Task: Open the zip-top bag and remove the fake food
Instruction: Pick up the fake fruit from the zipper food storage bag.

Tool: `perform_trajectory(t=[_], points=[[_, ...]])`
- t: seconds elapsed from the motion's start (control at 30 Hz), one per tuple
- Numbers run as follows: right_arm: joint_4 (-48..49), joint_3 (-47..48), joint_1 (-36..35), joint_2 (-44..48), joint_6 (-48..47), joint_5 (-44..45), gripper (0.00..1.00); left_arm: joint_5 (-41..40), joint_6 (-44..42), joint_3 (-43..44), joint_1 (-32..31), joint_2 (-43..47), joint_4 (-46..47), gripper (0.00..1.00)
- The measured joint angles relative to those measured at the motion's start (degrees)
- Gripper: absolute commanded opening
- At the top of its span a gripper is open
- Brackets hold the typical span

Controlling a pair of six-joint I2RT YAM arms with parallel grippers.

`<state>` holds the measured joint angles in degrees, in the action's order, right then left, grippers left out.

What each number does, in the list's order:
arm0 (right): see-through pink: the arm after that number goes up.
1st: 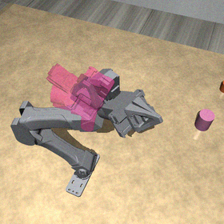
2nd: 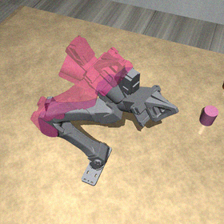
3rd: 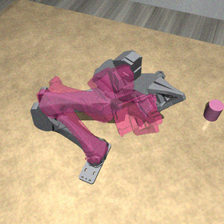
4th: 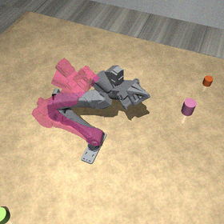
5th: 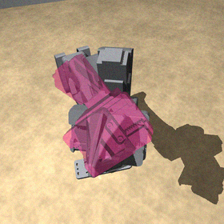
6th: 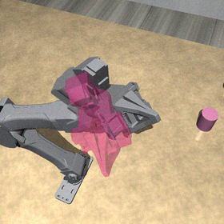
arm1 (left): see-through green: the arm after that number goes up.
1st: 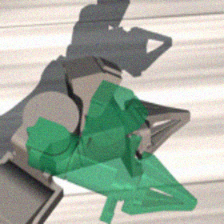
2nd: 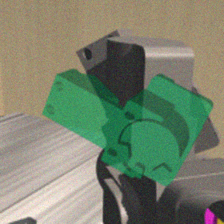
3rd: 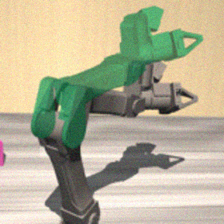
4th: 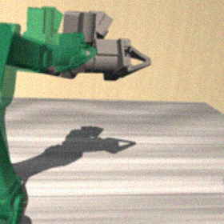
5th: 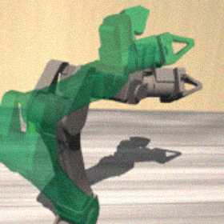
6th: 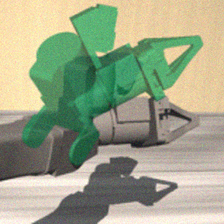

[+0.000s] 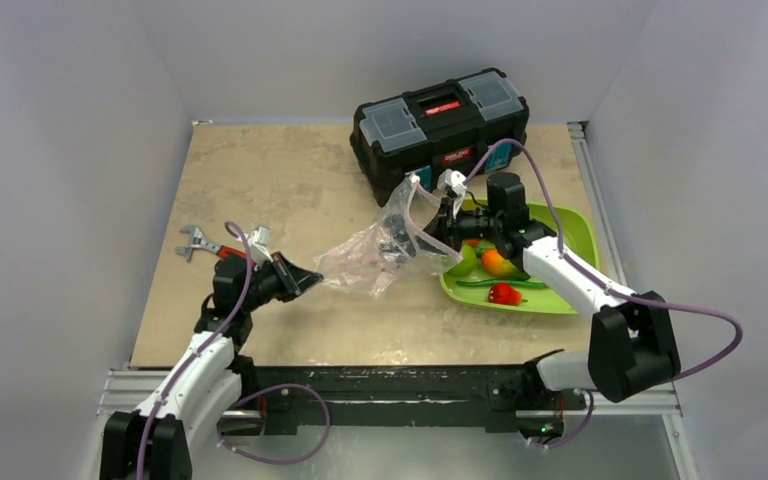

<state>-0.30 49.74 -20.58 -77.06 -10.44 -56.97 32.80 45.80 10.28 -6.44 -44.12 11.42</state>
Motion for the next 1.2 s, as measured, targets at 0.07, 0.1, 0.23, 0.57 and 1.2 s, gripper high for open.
perform_trajectory(t=[0.07,0.1,0.23,0.57,1.2], points=[[1.86,-0.92,0.92,0.0,2.14,0.46,0.0,-0.07,-0.35,0.11,0.04,0.02,-0.42,0.0],[2.75,-1.27,1.53,0.02,3.23,0.55,0.0,-0.22,-0.5,0.11,0.13,0.0,-0.59,0.0],[6.62,-2.47,4.11,0.63,7.89,0.72,0.0,-0.5,-1.03,0.11,0.52,-0.26,-1.57,0.0],[12.61,-3.54,6.19,0.83,14.95,-3.74,0.0,-1.4,-1.95,0.26,0.87,1.36,-3.89,0.0],[22.6,-5.88,0.81,-4.52,31.54,-3.63,0.0,-2.51,-6.58,6.4,-1.16,-1.97,-11.74,0.0]])
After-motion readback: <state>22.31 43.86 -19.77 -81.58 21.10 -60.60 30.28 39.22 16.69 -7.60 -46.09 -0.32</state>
